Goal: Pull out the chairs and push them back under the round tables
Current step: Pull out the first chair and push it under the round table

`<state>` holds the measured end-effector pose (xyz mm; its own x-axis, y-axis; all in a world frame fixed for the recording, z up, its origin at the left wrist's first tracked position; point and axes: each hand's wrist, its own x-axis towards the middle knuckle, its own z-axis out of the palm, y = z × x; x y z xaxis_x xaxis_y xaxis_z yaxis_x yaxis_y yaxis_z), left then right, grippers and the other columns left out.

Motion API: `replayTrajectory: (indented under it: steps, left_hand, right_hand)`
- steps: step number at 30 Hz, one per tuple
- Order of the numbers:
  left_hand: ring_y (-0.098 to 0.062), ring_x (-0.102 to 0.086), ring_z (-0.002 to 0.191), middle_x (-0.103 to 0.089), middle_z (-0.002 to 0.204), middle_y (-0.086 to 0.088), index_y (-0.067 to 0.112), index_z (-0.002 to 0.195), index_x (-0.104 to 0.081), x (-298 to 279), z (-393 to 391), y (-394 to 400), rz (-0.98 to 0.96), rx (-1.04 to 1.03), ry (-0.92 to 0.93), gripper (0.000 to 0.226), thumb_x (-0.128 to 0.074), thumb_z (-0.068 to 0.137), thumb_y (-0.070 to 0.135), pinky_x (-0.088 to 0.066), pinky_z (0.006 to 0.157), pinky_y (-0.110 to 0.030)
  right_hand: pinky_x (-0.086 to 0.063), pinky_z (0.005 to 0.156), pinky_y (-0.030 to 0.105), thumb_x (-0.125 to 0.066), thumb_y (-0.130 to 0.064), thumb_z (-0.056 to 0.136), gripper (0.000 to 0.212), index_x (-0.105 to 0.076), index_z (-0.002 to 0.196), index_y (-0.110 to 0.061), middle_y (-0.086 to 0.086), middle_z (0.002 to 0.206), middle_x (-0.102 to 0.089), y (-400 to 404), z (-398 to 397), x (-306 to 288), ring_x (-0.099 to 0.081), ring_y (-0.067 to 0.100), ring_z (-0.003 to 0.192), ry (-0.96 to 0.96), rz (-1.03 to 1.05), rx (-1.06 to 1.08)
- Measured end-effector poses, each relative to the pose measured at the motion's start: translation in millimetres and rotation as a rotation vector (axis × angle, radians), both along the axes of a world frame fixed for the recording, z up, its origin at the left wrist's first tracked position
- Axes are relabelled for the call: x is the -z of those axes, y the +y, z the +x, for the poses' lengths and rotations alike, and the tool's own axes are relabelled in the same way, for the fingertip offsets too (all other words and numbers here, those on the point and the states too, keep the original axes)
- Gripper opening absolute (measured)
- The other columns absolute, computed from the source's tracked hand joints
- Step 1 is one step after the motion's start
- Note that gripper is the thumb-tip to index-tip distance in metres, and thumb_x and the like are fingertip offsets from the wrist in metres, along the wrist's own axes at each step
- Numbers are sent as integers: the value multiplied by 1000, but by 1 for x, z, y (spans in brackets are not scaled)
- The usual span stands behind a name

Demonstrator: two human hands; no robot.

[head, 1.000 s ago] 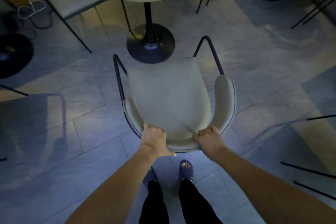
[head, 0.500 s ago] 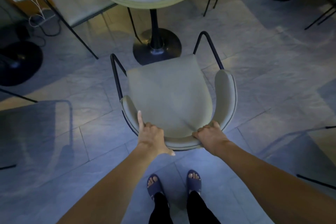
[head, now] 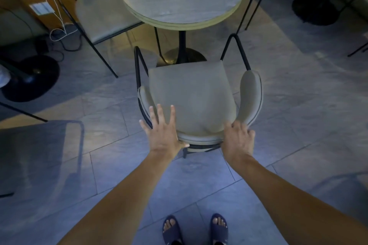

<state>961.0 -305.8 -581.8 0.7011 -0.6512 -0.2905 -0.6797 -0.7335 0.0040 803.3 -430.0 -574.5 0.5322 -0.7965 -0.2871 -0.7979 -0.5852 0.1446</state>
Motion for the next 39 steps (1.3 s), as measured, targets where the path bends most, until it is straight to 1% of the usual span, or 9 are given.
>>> replayTrajectory:
  steps: [8, 12, 15, 21, 29, 32, 34, 36, 39]
  left_hand:
    - [-38, 11, 145, 3, 159, -16, 20, 149, 17, -2, 34, -18, -29, -76, 41, 135, -76, 63, 66, -18, 107, -71]
    - [-33, -17, 140, -14, 152, -17, 15, 151, 1, -7, 45, -20, -180, -184, 38, 122, -79, 69, 56, -39, 104, -51]
    - [-34, -25, 135, -17, 151, -19, 14, 150, -5, -10, 56, -21, -229, -201, 61, 110, -78, 75, 47, -40, 103, -47]
    - [-31, 1, 147, -3, 161, -13, 20, 154, -1, -17, 51, -2, -244, -75, 76, 99, -58, 85, 61, -21, 115, -45]
    - [-31, 14, 147, 17, 161, -6, 24, 151, 17, -25, 40, 26, -19, 19, 143, 108, -33, 77, 84, -9, 118, -38]
    - [-30, 16, 147, 17, 161, -5, 24, 152, 13, -38, 45, 23, -36, 47, 174, 103, -40, 82, 78, -7, 119, -41]
    - [-30, 18, 146, 17, 161, -5, 24, 153, 12, -47, 48, 21, -60, 74, 194, 99, -46, 86, 69, -5, 119, -44]
    - [-30, 20, 145, 16, 161, -5, 24, 152, 13, -55, 50, 19, -99, 87, 192, 98, -50, 89, 63, -2, 119, -46]
    - [-30, 21, 145, 18, 161, -8, 22, 152, 15, -67, 49, 14, -143, 110, 130, 99, -54, 90, 58, -1, 119, -48]
  right_hand:
    - [-51, 77, 37, -55, -5, 87, 13, -64, 94, 1, 23, 102, -69, -15, 30, 5, -66, 38, 99, -217, 289, 66]
    - [-45, 92, 33, -57, -8, 89, 24, -58, 112, 0, 18, 120, -58, -17, 41, 10, -52, 32, 118, -237, 350, -9]
    - [-42, 102, 37, -60, -18, 90, 37, -50, 122, -2, 17, 132, -50, -26, 53, 4, -44, 32, 127, -236, 427, -34]
    - [0, 118, 64, -59, -45, 93, 83, -13, 156, -16, -1, 165, -11, -31, 51, -9, -5, 21, 154, 11, 534, -86]
    - [-17, 123, 47, -57, -44, 93, 94, 2, 159, -12, 5, 167, 4, -17, 76, -14, -2, 24, 154, -111, 699, 37]
    - [-28, 118, 35, -54, -30, 87, 80, -19, 154, -5, 11, 160, -18, -14, 84, -10, -21, 29, 148, -216, 783, 193]
    - [-37, 105, 36, -53, -26, 80, 56, -43, 132, -8, 11, 140, -38, -14, 89, -7, -39, 27, 130, -246, 827, 261]
    - [-38, 102, 37, -53, -27, 78, 37, -47, 110, -10, 8, 123, -40, -12, 93, -6, -39, 23, 115, -235, 837, 267]
    - [-32, 115, 41, -54, -29, 86, 48, -47, 130, -10, 11, 146, -37, -8, 96, -8, -34, 31, 136, -236, 830, 290]
